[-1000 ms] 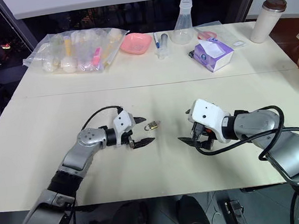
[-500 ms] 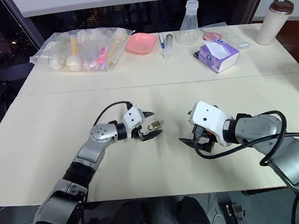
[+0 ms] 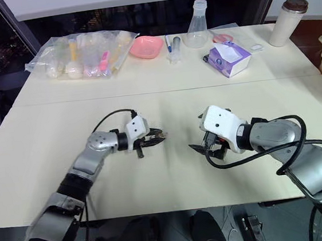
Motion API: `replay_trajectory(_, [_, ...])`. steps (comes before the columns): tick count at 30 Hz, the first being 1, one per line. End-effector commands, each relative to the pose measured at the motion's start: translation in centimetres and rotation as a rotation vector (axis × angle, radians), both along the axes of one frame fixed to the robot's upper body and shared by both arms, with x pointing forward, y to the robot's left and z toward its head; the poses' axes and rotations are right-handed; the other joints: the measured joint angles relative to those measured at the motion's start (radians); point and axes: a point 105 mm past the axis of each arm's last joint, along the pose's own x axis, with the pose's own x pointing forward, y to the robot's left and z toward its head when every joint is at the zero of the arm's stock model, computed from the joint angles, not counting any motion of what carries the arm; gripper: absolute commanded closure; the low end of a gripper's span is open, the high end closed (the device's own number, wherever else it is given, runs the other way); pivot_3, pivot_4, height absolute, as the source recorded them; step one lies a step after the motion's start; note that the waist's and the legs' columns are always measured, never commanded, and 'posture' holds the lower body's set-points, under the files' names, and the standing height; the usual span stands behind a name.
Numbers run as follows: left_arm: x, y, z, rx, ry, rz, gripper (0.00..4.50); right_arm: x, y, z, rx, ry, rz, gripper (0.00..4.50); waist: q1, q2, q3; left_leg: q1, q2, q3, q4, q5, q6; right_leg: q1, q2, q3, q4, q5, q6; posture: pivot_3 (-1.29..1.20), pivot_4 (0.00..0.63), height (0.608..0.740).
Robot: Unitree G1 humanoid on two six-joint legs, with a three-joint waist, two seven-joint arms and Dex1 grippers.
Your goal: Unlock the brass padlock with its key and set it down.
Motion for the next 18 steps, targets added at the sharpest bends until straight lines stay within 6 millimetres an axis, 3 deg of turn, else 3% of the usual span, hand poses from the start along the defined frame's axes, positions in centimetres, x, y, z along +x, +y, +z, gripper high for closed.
replay_trajectory(1, [-1.1, 0.8, 4.2, -0.081, -0.008, -0.139, 3.75, 0.5, 1.2, 1.0, -0.009, -0.096, 0.061, 0.0, 0.001, 0.0, 0.0, 0.0, 0.0, 0.0, 0.0, 0.0, 0.0, 0.0, 0.0, 0.0, 0.0, 0.0, 0.0, 0.0, 0.15, 0.715])
replay_trajectory(5, [-1.2, 2.8, 7.5, -0.089, -0.014, -0.202, 3.75, 1.2, 2.5, 1.3, -0.004, -0.147, 0.121, 0.0, 0.005, 0.0, 0.0, -0.001, -0.001, 0.0, 0.0, 0.0, 0.0, 0.0, 0.0, 0.0, 0.0, 0.0, 0.0, 0.0, 0.15, 0.715])
replay_trajectory(8, [-1.1, 3.5, 9.8, -0.088, -0.016, -0.235, 3.75, 2.5, 3.2, 1.3, -0.088, -0.286, 0.191, 0.0, 0.006, 0.0, 0.0, -0.001, -0.001, 0.0, 0.001, 0.0, 0.0, 0.0, 0.0, 0.0, -0.001, 0.0, 0.0, 0.0, 0.15, 0.715])
replay_trajectory(13, [-0.6, 3.6, 11.5, -0.062, -0.045, -0.262, 3.75, 3.7, 5.0, 1.5, -0.229, -0.542, 0.328, 0.0, 0.002, 0.0, 0.0, -0.001, -0.002, 0.001, 0.001, 0.0, 0.0, -0.001, 0.002, 0.0, 0.0, 0.0, 0.0, 0.0, 0.15, 0.715])
replay_trajectory(18, [-0.1, 3.3, 11.7, -0.05, -0.064, -0.273, 3.75, 3.9, 6.8, 3.1, -0.268, -0.753, 0.41, 0.0, 0.0, 0.0, 0.0, -0.001, -0.001, 0.002, 0.001, 0.001, -0.002, -0.003, 0.002, 0.0, 0.001, 0.0, 0.0, 0.0, 0.15, 0.715])
